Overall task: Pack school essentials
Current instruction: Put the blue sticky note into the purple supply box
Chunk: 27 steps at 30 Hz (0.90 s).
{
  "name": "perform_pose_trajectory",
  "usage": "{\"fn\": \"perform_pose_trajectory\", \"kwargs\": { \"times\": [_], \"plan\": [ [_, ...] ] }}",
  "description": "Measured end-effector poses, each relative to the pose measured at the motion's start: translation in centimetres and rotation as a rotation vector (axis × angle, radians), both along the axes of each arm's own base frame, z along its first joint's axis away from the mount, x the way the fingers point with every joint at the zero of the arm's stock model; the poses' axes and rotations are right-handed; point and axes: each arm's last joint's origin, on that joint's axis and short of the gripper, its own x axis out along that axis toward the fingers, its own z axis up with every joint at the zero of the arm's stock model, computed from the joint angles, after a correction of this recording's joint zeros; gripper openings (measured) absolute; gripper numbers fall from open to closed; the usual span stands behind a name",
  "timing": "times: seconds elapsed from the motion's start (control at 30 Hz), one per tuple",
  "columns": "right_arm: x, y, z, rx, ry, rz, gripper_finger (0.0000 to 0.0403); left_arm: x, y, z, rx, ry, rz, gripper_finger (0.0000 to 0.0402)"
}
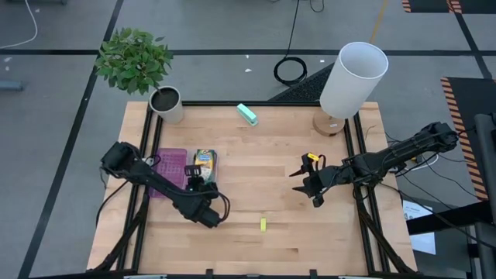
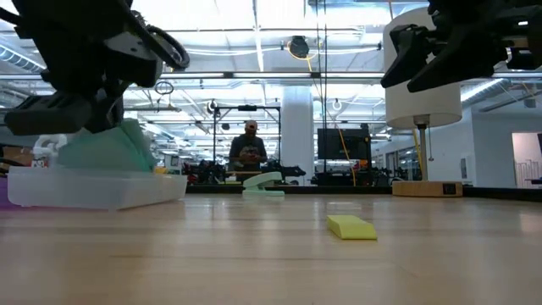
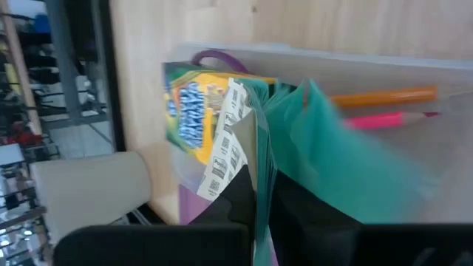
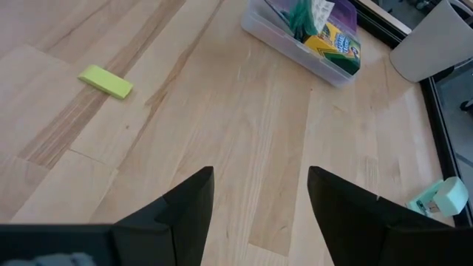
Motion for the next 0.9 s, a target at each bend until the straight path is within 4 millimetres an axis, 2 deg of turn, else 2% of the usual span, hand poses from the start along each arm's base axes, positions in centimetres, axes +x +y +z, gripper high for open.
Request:
{"fn": "perform_pose_trajectory", "kwargs": {
  "times": [0.7,0.8,0.9],
  "plan": [
    [0.0,0.0,0.0,0.0,0.0,0.0,0.0212,0.44,-0.63,-0.5,-0.134,0.011,-0.004,0.0026],
    [0.0,0.0,0.0,0.0,0.0,0.0,0.0212,0.44,-0.66,-0.51,-0.142,0.024,-0.013,0.0043],
    [0.0,-0.01,0.0,0.0,0.0,0.0,0.0212,0.47,-0.67,-0.52,-0.143,0.016,-0.009,0.008]
  ]
}}
